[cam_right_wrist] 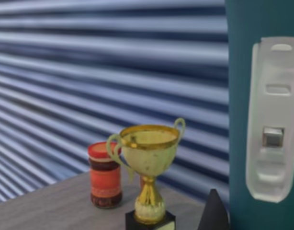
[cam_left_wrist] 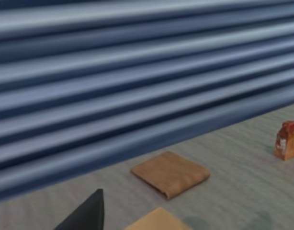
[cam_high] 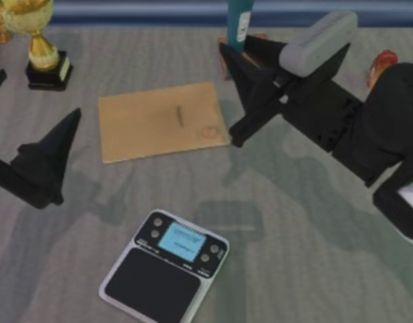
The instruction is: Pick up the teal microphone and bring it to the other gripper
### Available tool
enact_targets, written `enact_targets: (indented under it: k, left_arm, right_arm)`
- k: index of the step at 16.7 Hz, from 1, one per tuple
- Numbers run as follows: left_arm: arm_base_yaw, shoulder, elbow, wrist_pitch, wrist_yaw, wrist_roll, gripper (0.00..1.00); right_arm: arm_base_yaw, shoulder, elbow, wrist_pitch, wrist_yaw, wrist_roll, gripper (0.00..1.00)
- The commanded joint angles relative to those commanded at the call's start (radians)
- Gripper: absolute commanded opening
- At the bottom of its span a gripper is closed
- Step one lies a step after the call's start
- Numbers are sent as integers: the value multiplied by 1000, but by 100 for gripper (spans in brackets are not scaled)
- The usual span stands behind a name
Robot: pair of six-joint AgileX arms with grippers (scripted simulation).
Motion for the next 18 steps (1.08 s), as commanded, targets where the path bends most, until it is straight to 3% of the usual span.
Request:
enact_targets:
  k: [5,9,12,18]
  left_arm:
    - [-81,395,247,151,246,40,100]
    - [-124,595,365,216,378,59,100]
    - [-135,650,393,229,415,61,100]
    - [-143,662,402,231,403,60,100]
  right_arm:
    - [0,0,0,0,0,0,0]
    - [0,0,0,0,0,0,0]
    - [0,0,0,0,0,0,0]
    - [0,0,0,0,0,0,0]
